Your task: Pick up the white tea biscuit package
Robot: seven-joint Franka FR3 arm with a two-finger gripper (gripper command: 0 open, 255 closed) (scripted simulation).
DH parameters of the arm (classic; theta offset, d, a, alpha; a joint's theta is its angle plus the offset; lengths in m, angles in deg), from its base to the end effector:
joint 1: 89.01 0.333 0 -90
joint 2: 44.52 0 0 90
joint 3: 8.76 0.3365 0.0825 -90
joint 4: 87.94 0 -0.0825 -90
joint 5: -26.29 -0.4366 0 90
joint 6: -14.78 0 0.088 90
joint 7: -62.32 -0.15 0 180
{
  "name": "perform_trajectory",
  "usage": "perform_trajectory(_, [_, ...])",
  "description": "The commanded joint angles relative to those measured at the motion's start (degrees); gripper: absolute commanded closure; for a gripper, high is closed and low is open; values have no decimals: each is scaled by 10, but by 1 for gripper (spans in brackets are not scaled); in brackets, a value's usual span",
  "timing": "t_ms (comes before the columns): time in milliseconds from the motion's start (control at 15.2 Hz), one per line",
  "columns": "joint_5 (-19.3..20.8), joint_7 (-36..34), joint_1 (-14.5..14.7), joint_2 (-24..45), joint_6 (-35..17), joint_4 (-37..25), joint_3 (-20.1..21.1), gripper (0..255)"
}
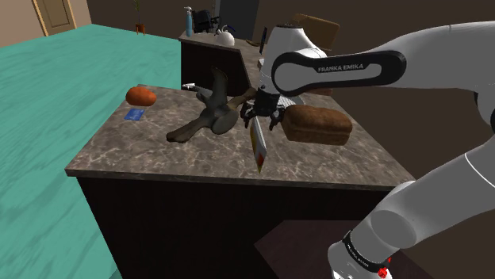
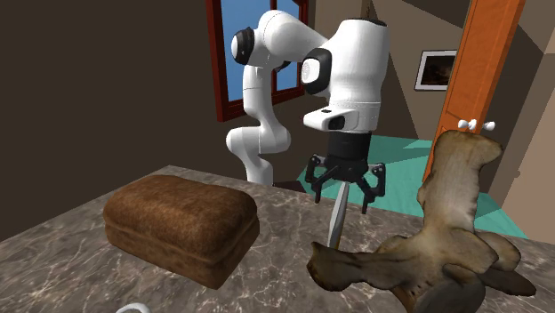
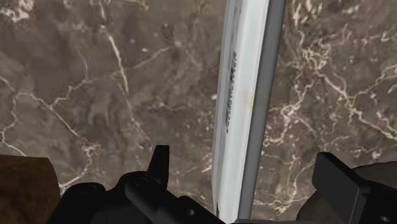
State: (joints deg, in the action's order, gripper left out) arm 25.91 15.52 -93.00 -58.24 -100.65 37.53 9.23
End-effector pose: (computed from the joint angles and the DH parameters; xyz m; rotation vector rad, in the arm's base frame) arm 0.5183 0.1336 0.4439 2.9771 -0.8910 0.1238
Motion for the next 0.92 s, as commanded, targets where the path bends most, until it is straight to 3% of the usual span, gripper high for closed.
perform_trajectory(0, [0,0,0,1,-4,3,0,255])
perform_trajectory(594, [0,0,0,0,-3,3,0,255])
perform_trajectory(858, [-1,3,-1,-6,28,-22,-2,255])
